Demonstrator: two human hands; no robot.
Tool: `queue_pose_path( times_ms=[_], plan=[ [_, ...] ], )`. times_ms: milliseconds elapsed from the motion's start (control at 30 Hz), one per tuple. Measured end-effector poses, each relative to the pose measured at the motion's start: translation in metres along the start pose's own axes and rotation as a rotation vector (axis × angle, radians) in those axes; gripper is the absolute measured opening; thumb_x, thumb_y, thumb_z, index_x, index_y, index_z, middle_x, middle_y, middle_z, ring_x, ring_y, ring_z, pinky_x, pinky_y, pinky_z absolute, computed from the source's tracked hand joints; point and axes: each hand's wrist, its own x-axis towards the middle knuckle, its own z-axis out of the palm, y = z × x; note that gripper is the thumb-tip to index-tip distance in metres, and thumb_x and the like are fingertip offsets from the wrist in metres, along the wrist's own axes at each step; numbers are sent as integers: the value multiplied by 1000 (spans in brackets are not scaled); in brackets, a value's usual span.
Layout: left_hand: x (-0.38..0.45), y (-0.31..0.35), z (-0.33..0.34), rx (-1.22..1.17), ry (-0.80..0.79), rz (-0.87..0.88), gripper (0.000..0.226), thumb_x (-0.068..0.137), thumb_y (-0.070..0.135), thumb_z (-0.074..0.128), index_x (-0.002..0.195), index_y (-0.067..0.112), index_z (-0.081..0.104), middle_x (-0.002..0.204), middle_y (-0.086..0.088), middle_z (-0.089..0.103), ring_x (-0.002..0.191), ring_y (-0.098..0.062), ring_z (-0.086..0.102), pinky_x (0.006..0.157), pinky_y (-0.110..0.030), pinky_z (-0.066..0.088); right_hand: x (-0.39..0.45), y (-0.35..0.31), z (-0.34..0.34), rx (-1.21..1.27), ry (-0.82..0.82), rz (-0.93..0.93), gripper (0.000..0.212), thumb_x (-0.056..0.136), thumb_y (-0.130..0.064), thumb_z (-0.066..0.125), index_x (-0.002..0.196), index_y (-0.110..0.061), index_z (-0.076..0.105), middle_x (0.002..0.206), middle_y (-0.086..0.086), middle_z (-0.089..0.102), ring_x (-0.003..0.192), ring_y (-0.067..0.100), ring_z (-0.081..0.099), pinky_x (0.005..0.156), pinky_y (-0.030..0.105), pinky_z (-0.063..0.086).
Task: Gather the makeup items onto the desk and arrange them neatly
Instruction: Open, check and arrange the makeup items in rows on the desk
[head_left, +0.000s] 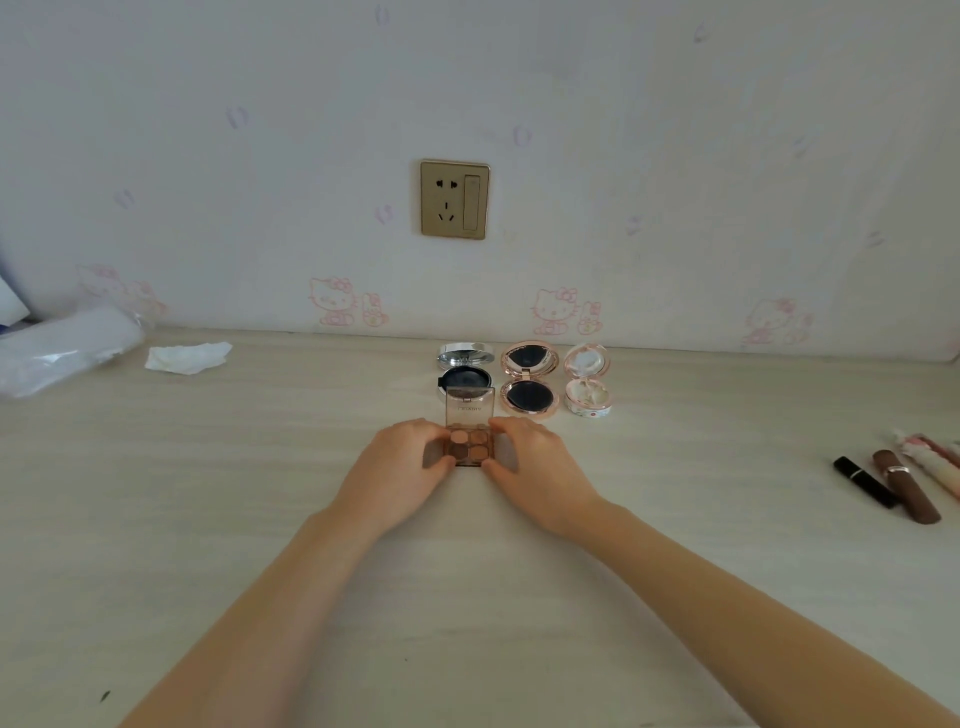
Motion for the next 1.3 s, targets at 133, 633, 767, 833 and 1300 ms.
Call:
queue_pose_path(
  times_ms=[133,633,767,833,1300],
  plan=[
    [7,-5,-2,-1,-1,-16,30,86,21,64,116,26,67,104,4,67,101,-18,60,89,-34,47,10,-3,-1,3,-14,16,48,90,-23,59,135,-12,48,131,9,55,123,24,47,98,31,39],
    [8,-12,5,-9,64,-1,30,87,22,65,117,22,65,113,3,65,110,-16,55,91,-24,41,15,-6,0,-5,-15,20,40,89,-21,58,128,-12,52,125,9,56,115,25,52,93,34,43],
    [6,-11,5,-2,74,-18,35,86,24,66,121,23,61,119,3,63,116,-15,52,93,-21,38,14,-6,0,-22,-24,18,41,91,-24,57,130,-13,50,126,9,56,116,27,51,93,34,43],
    [4,-8,4,7,90,-33,37,87,24,66,123,21,59,121,1,61,118,-17,51,93,-22,37,11,-5,-2,-28,-36,23,41,92,-25,55,131,-14,48,127,9,55,117,26,50,95,34,43],
    [-9,65,26,92,123,113,37,90,27,59,127,20,58,118,2,60,119,-16,47,95,-30,43,-48,35,-57,-253,-37,-23,47,98,-25,45,144,-15,36,143,3,43,135,20,34,107,29,33]
  ],
)
